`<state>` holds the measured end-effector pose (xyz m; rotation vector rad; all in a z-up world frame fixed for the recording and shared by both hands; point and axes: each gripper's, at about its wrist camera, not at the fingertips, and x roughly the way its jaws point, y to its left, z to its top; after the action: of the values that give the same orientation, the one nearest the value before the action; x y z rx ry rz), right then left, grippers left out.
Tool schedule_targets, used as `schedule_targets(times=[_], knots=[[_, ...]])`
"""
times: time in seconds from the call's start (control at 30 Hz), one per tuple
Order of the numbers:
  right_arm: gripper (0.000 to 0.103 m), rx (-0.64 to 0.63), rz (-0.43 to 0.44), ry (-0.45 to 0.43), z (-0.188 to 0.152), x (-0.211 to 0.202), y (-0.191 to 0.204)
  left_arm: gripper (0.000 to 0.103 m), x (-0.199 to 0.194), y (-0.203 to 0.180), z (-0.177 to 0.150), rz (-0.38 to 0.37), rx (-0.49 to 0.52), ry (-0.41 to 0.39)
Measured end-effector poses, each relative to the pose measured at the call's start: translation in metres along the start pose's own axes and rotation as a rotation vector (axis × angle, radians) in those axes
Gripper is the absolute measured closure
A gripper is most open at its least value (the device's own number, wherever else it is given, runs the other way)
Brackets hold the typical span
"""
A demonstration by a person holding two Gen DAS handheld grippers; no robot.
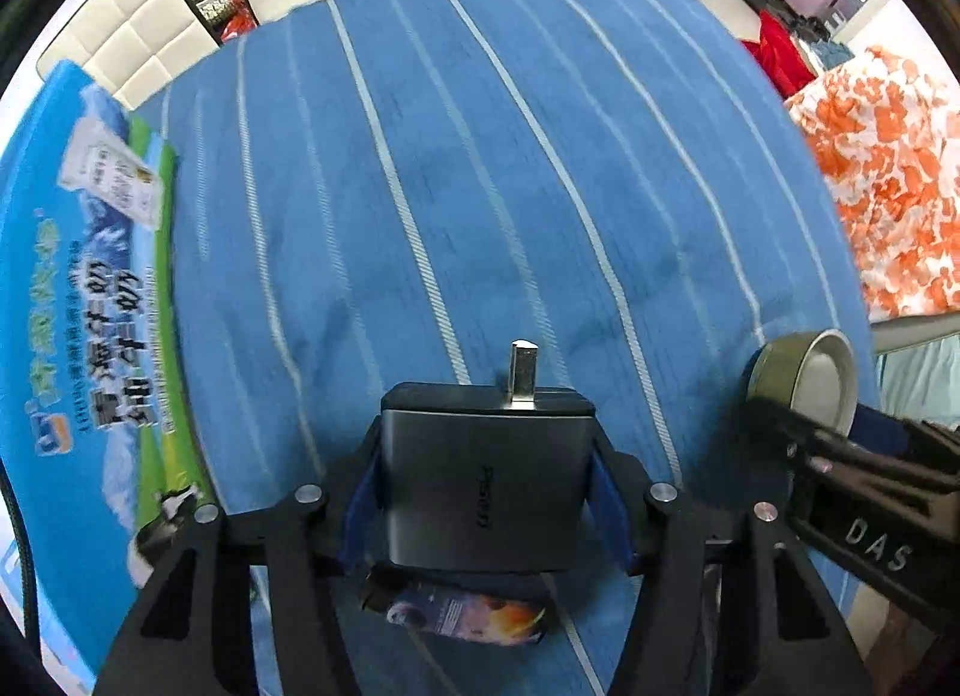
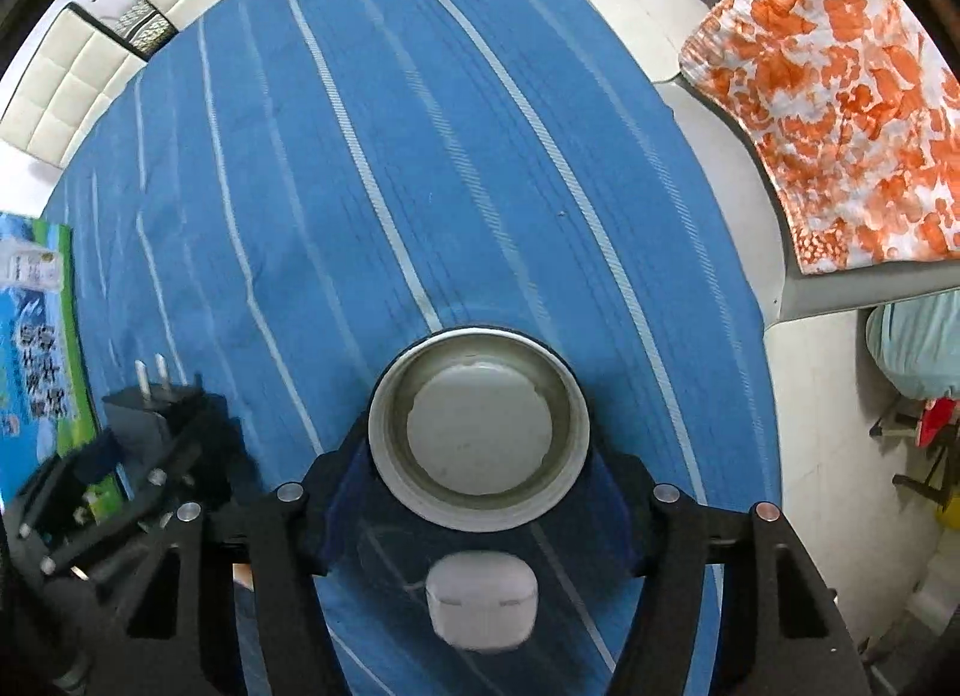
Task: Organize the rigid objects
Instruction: 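Carry the charger and white-rimmed tin over the blue box and lower them in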
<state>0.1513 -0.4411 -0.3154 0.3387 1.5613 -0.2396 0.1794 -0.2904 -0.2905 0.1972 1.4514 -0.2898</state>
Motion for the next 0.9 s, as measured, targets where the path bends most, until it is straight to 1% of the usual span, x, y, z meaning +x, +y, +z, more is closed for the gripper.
schedule_targets(times=[0.07,0.27,0.33,0.47,0.53,0.67,0.77,0.9], knots=[[0.036,-0.016,-0.011,-0.019,-0.006,-0.007,0.001,0.047,-0.011,0.001,-0.004,0.004,-0.003,-0.010],[0.036,-0.043,-0.013,-0.071,-0.024,-0.039,0.002,0.047,-0.053,0.011,-0.018,-0.013,-0.015,-0.086],[0.036,-0.060,-0.012,-0.095,-0.028,-0.054,0.007,0.047,-0.062,0.018,-0.014,-0.021,-0.013,-0.101],[0.036,-0.099,-0.008,-0.164,-0.034,-0.087,0.022,0.047,-0.087,0.032,-0.018,-0.046,-0.011,-0.140],[0.036,-0.114,0.005,-0.186,-0.035,-0.097,0.027,0.047,-0.100,0.037,-0.022,-0.057,-0.008,-0.161],[0.036,-0.141,0.051,-0.233,-0.043,-0.128,0.051,0.047,-0.124,0.051,-0.022,-0.080,-0.023,-0.198],[0.036,-0.168,0.093,-0.260,-0.049,-0.150,0.073,0.047,-0.145,0.071,-0.026,-0.093,-0.051,-0.231],[0.036,-0.207,0.146,-0.284,-0.058,-0.175,0.111,0.047,-0.174,0.110,-0.036,-0.094,-0.103,-0.276]])
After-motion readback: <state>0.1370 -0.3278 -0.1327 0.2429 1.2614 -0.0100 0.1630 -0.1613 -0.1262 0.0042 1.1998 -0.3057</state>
